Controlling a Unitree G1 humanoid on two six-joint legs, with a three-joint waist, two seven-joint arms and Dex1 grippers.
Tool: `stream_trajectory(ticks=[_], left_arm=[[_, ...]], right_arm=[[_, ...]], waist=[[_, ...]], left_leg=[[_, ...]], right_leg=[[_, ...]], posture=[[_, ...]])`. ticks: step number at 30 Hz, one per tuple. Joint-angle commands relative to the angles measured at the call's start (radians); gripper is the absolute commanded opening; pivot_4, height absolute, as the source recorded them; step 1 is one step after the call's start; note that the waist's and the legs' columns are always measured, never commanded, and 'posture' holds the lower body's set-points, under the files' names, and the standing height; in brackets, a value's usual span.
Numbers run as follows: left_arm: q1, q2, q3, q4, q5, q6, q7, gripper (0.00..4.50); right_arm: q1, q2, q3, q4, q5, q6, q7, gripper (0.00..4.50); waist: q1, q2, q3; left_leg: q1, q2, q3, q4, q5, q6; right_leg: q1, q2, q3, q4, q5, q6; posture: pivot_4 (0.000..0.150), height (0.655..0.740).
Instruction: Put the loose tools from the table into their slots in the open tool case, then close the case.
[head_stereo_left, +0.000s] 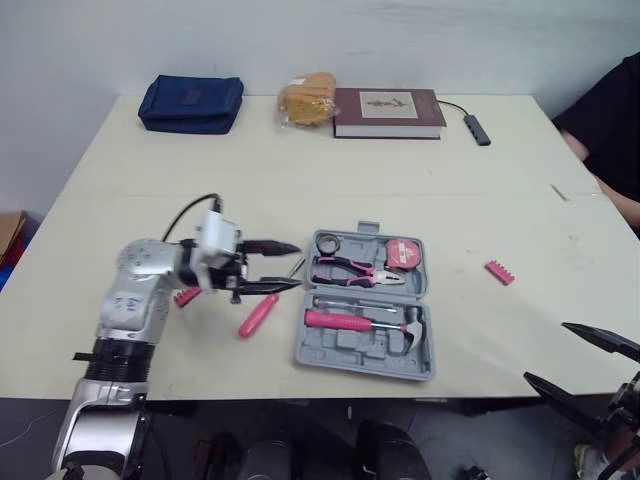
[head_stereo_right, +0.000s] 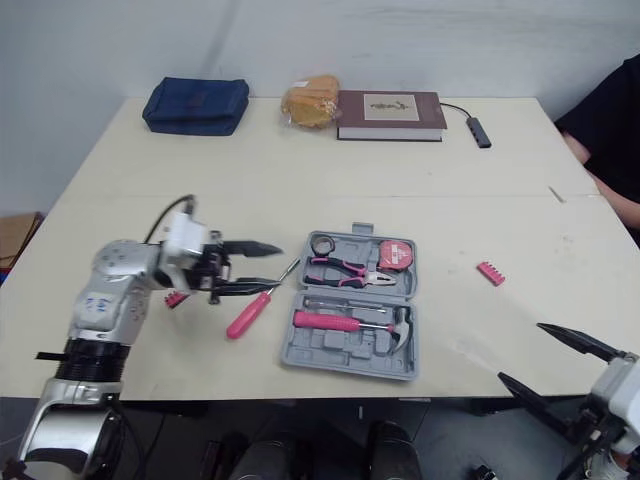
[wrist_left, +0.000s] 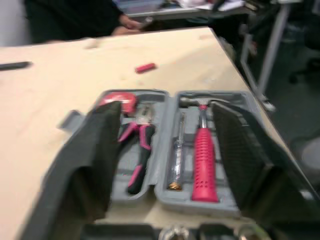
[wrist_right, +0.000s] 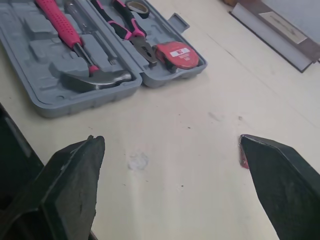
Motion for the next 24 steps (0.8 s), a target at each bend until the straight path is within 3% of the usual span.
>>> stream_trajectory(ticks=[1,4,14,24], left_arm=[[0.073,0.138,0.164,0.141,0.06,-0.094,0.081,4.47],[0.2,0.255,0.296,0.263,0.077,-0.188,0.112,4.47],[0.552,0.383,0.586,0.481,0.078,-0.273,0.243,4.47],[0.627,0.389,0.654,0.569,0.065,-0.33,0.288,4.47]], right_arm=[[-0.022,0.026,-0.059,0.145,-0.025,-0.134,-0.005,4.5],[-0.041,0.033,-0.077,0.269,-0.037,-0.201,-0.018,4.5],[-0.089,-0.014,-0.124,0.696,-0.074,-0.367,-0.075,4.5],[-0.126,-0.062,-0.126,0.935,-0.069,-0.485,-0.157,4.5]], waist=[[-0.003,-0.001,0.0],[-0.029,-0.001,0.001],[-0.027,-0.001,0.003],[-0.03,0.003,0.005]], left_leg=[[0.0,0.0,0.0,0.0,0.0,0.0],[0.003,0.001,0.003,-0.008,-0.002,-0.003],[0.004,0.0,0.004,-0.015,-0.005,-0.008],[0.007,0.0,0.005,-0.017,-0.004,-0.011]], right_leg=[[0.0,0.0,0.0,0.0,0.0,0.0],[-0.002,0.001,0.002,-0.001,-0.001,-0.002],[-0.004,-0.001,0.001,-0.004,-0.002,-0.003],[-0.006,-0.004,0.003,0.001,-0.004,-0.007]], posture=[[0.15,0.74],[0.15,0.74],[0.15,0.74],[0.15,0.74]])
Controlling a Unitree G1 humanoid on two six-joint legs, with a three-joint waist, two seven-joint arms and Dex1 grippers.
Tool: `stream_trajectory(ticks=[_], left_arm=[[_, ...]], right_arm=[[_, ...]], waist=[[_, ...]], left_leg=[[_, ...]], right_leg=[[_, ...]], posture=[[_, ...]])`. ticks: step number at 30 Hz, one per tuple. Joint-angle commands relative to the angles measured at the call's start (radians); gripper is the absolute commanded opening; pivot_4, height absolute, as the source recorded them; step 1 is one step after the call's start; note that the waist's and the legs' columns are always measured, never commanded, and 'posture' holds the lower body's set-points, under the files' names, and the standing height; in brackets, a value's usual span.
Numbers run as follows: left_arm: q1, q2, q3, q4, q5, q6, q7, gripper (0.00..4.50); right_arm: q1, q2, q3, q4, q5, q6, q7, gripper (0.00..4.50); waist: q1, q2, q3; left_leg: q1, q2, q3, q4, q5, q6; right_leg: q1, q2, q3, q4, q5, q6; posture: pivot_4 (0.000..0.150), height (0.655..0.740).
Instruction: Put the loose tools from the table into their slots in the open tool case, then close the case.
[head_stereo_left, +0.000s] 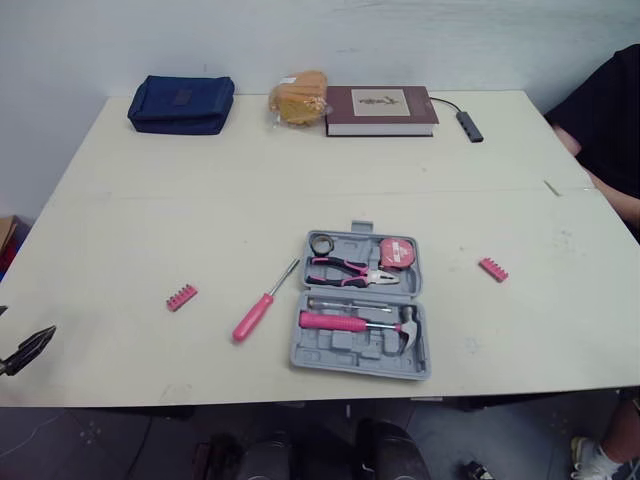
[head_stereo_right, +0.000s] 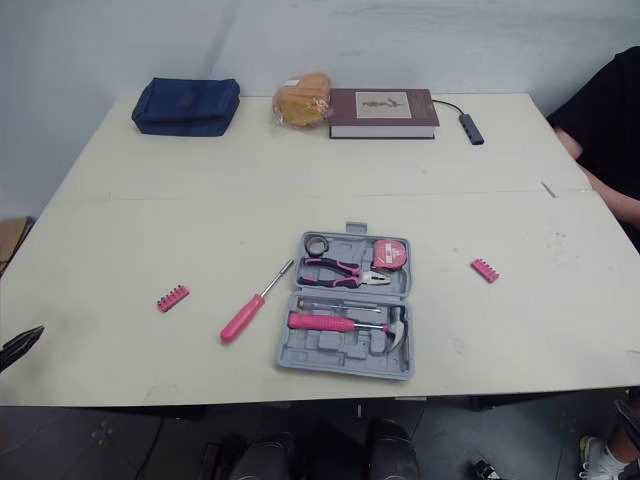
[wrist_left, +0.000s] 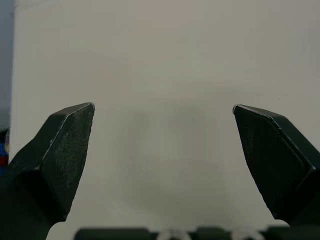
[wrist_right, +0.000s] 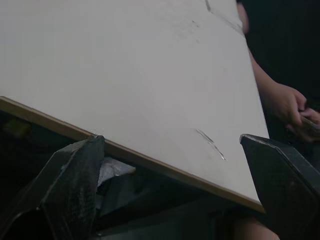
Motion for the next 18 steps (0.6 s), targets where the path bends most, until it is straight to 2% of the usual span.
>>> stream_trajectory(ticks=[1,5,7,12,18], left_arm=[[-0.03,0.005,0.009,-0.028,-0.021,-0.017,0.009,4.47],[-0.083,-0.012,-0.026,-0.078,-0.037,0.019,-0.021,4.47],[-0.09,-0.015,-0.04,-0.128,-0.055,0.056,-0.046,4.47],[-0.095,-0.043,-0.104,-0.379,-0.114,0.195,-0.07,4.47],[-0.072,-0.067,-0.17,-0.602,-0.145,0.338,-0.074,4.47]], right_arm=[[-0.021,-0.032,-0.022,0.046,0.03,-0.039,-0.007,4.5],[-0.07,-0.023,0.014,-0.002,0.094,-0.007,0.056,4.5],[-0.074,-0.005,0.042,-0.079,0.13,0.029,0.084,4.5],[-0.074,0.058,0.209,-0.414,0.217,0.17,0.147,4.5],[-0.081,0.061,0.29,-0.607,0.21,0.243,0.138,4.5]], waist=[[0.001,0.0,0.0],[0.001,0.0,0.0],[0.0,0.001,0.0],[-0.003,0.0,0.0],[0.001,0.001,0.001]], left_leg=[[0.0,0.0,0.0,0.0,0.0,-0.001],[-0.001,0.0,0.0,0.0,0.001,-0.002],[-0.001,0.0,0.001,0.0,0.001,-0.002],[-0.002,0.0,0.001,0.0,0.002,-0.002],[-0.003,0.0,0.003,0.0,0.002,-0.002]], right_leg=[[-0.001,0.0,0.0,0.001,0.0,0.0],[-0.002,0.0,0.0,0.002,-0.001,-0.001],[-0.002,0.0,0.0,0.002,0.0,-0.001],[-0.004,0.001,0.001,0.004,-0.001,-0.001],[-0.007,0.002,0.001,0.007,-0.001,-0.001]], posture=[[0.15,0.74],[0.15,0.74],[0.15,0.74],[0.15,0.74],[0.15,0.74]])
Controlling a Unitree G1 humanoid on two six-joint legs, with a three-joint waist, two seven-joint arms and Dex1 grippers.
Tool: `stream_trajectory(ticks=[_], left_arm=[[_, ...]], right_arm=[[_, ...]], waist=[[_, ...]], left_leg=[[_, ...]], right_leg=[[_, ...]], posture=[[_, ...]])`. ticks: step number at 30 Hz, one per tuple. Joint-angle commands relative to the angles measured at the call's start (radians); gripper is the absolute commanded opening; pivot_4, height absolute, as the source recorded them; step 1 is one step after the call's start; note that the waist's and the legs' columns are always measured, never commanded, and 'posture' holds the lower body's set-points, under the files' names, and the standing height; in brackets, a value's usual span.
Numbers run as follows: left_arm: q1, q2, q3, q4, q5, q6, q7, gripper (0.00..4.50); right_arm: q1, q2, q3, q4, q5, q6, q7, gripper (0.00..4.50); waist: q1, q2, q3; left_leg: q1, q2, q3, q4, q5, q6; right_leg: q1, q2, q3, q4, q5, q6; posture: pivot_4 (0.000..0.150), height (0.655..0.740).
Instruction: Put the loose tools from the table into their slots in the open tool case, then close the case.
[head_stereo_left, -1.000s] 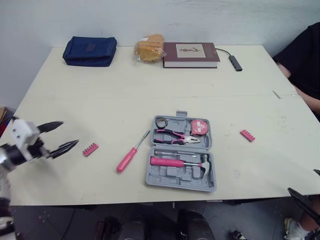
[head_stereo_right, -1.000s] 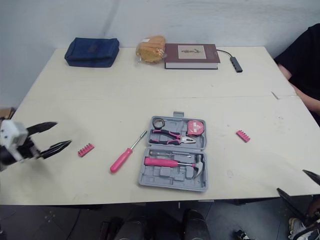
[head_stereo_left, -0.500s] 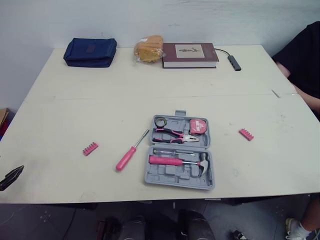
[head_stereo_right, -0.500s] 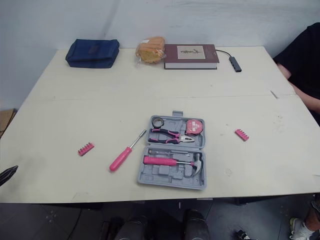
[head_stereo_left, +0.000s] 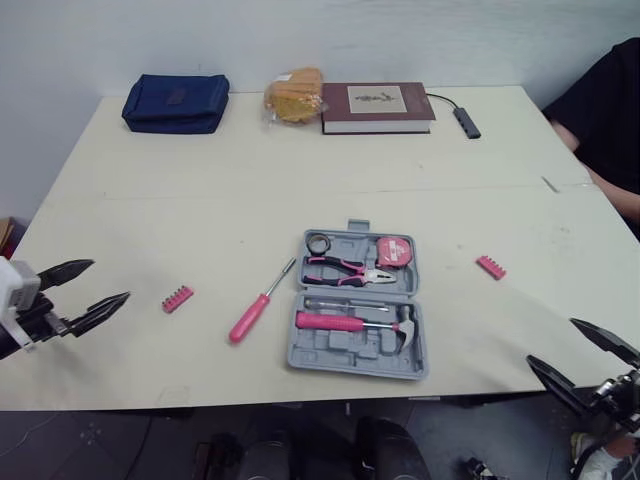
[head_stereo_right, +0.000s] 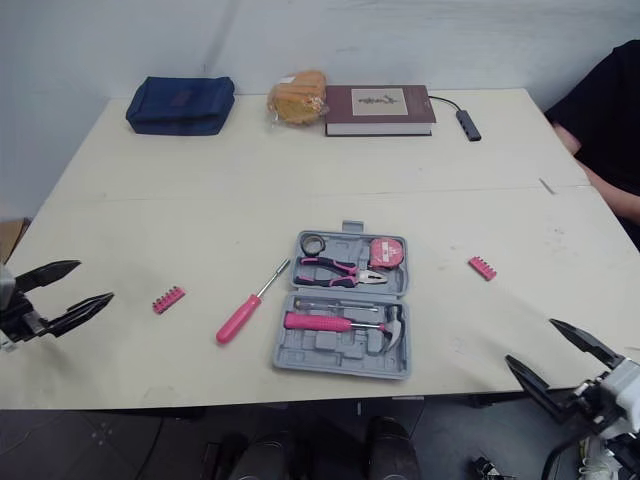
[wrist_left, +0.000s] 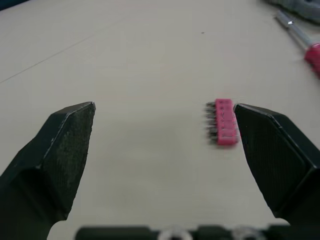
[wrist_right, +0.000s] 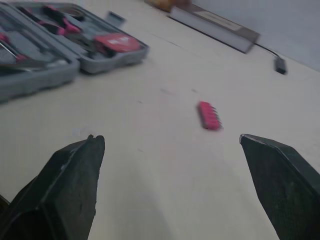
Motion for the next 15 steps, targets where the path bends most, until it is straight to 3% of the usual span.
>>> stream_trajectory(ticks=[1,5,15], left_arm=[[0.019,-0.007,-0.029,-0.121,-0.026,0.058,-0.007,4.47],[0.029,-0.017,-0.12,-0.23,0.003,0.044,-0.051,4.47],[0.038,-0.081,-0.141,-0.265,0.013,0.044,-0.001,4.47]], right_arm=[[0.001,-0.015,-0.002,-0.108,0.022,0.038,-0.015,4.5],[-0.017,-0.044,0.058,-0.278,0.024,0.099,-0.014,4.5],[-0.044,-0.065,0.131,-0.47,0.004,0.2,-0.055,4.5]], waist=[[0.001,0.0,0.0],[0.002,-0.001,0.001],[0.002,-0.003,0.002]], left_leg=[[0.0,0.0,0.0,0.0,0.0,0.0],[0.0,0.0,0.001,0.0,0.0,0.0],[0.0,0.002,0.002,0.0,0.003,0.003]], right_leg=[[0.0,0.0,0.0,0.0,0.0,0.0],[0.0,0.0,0.0,-0.001,0.0,0.0],[-0.002,0.004,0.001,0.0,-0.001,-0.002]], posture=[[0.15,0.74],[0.15,0.74],[0.15,0.74]])
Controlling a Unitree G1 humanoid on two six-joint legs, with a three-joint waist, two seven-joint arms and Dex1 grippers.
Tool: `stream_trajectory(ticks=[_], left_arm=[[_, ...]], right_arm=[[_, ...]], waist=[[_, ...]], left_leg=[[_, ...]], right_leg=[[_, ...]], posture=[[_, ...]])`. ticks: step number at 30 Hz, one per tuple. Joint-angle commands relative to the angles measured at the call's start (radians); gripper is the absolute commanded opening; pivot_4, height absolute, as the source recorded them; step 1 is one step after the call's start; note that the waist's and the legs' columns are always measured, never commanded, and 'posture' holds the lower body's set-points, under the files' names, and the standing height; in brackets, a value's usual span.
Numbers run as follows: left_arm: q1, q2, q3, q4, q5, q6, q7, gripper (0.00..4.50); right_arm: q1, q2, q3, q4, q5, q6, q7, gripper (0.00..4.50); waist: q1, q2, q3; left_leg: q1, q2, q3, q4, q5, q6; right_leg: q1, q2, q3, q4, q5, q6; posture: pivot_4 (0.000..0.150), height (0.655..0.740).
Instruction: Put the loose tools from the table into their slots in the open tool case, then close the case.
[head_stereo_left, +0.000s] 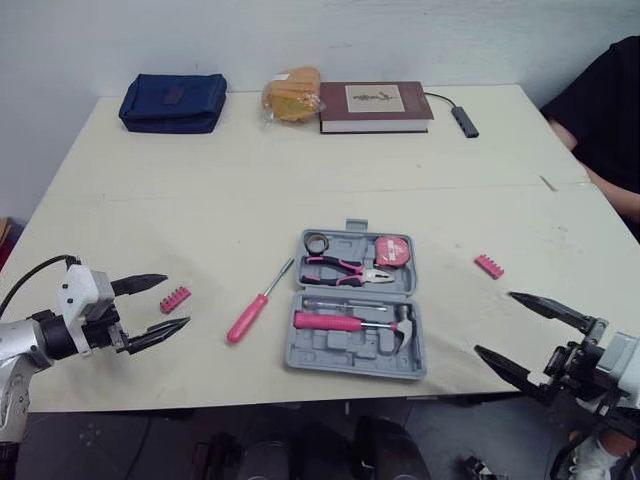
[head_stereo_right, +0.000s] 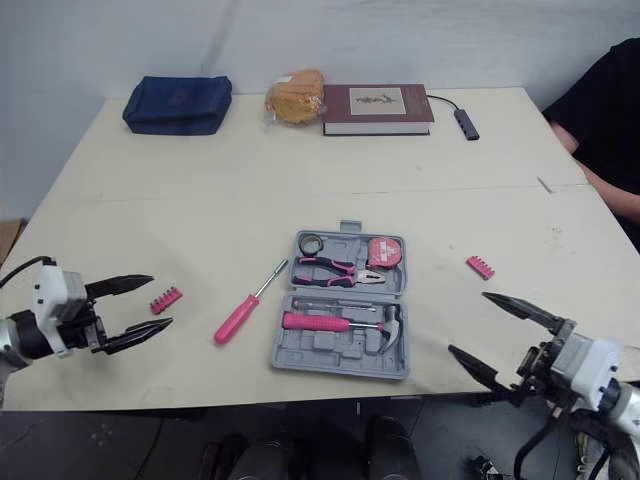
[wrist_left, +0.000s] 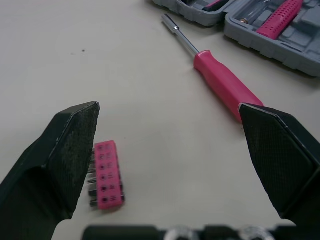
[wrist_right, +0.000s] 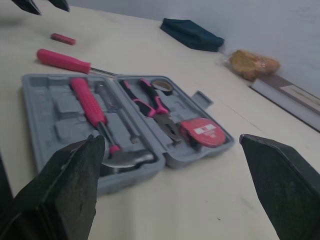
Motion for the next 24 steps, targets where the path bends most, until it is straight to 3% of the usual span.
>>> stream_trajectory(ticks=[1,5,10,24], left_arm=[[-0.022,-0.011,0.034,0.007,0.013,-0.016,0.057,4.47],[-0.038,0.035,-0.005,0.207,0.118,-0.086,0.045,4.47],[-0.129,0.005,-0.044,0.333,0.137,-0.121,0.044,4.47],[-0.263,-0.034,-0.139,0.507,0.172,-0.094,0.012,4.47]], right_arm=[[-0.008,-0.012,0.003,-0.091,0.012,0.042,-0.035,4.5],[-0.016,-0.021,0.04,-0.165,0.024,0.116,-0.059,4.5],[-0.059,-0.032,0.092,-0.241,0.019,0.184,-0.093,4.5],[-0.143,-0.043,0.115,-0.268,-0.016,0.272,-0.134,4.5]], waist=[[0.001,-0.002,0.001],[0.002,-0.003,0.0],[0.005,-0.007,0.001],[0.005,-0.01,0.0]], left_leg=[[0.0,0.0,0.0,0.0,0.0,0.0],[0.0,0.0,0.0,0.0,-0.001,-0.004],[-0.001,0.0,0.0,0.0,0.0,-0.001],[-0.001,0.0,0.0,0.001,0.001,0.002]], right_leg=[[0.0,0.0,0.0,0.0,0.0,0.0],[-0.001,0.0,0.0,0.001,0.0,0.0],[-0.001,-0.001,-0.001,0.001,0.0,-0.001],[-0.001,-0.001,-0.005,0.005,0.0,0.0]], posture=[[0.15,0.74],[0.15,0.74],[0.15,0.74],[0.15,0.74]])
